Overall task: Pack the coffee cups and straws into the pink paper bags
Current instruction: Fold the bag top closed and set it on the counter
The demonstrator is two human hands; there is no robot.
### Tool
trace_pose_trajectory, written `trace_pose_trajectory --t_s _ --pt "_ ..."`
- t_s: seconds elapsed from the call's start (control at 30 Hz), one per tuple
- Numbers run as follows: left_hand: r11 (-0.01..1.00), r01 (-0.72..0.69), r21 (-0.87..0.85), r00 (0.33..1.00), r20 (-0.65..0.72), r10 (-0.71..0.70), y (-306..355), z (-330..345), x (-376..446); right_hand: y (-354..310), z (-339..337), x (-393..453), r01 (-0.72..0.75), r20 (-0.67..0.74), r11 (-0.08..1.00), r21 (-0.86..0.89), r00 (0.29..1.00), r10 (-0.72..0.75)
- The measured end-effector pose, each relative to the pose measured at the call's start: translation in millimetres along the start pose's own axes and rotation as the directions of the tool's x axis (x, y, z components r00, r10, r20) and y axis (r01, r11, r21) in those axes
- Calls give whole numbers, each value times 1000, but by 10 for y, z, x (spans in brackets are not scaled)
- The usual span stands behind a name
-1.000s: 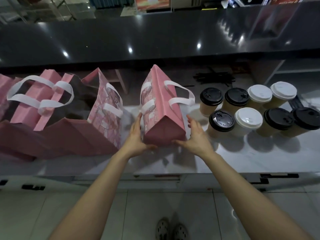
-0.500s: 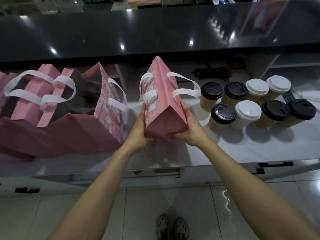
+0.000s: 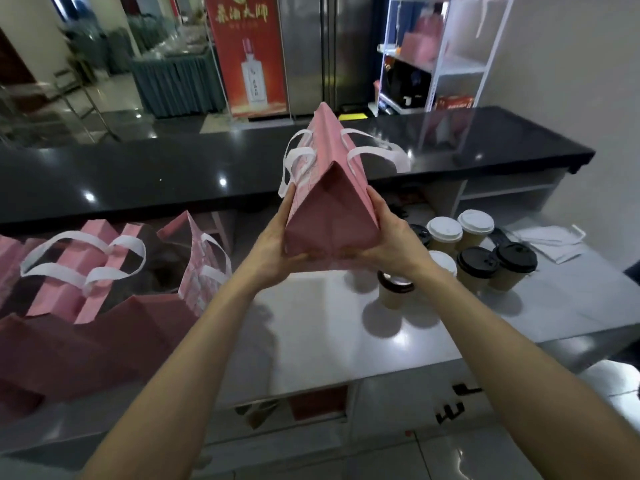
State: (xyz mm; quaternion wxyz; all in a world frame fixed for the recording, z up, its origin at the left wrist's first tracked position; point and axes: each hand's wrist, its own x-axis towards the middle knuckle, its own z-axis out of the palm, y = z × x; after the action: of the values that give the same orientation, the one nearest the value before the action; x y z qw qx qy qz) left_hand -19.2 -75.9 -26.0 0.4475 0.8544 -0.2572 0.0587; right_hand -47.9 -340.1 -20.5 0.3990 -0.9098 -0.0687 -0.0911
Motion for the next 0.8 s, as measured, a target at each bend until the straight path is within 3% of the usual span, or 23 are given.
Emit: trace_pose_trajectory --t_s 0.2,0.4,0.53,0.8 --pt "994 -101 -28 995 -20 101 356 285 869 369 -749 372 36 -67 999 -24 997 -38" --pt "992 -120 -34 991 -64 118 664 1010 1879 1137 -1532 1018 83 -125 996 -38 988 -87" --pt "998 -70 10 997 -21 70 784 1588 2636 1718 -2132 1451 39 -107 999 -12 993 -40" --pt "999 -40 -16 997 -64 39 1051 2643 3873 2727 -3054 2216 -4 -111 999 -37 994 0"
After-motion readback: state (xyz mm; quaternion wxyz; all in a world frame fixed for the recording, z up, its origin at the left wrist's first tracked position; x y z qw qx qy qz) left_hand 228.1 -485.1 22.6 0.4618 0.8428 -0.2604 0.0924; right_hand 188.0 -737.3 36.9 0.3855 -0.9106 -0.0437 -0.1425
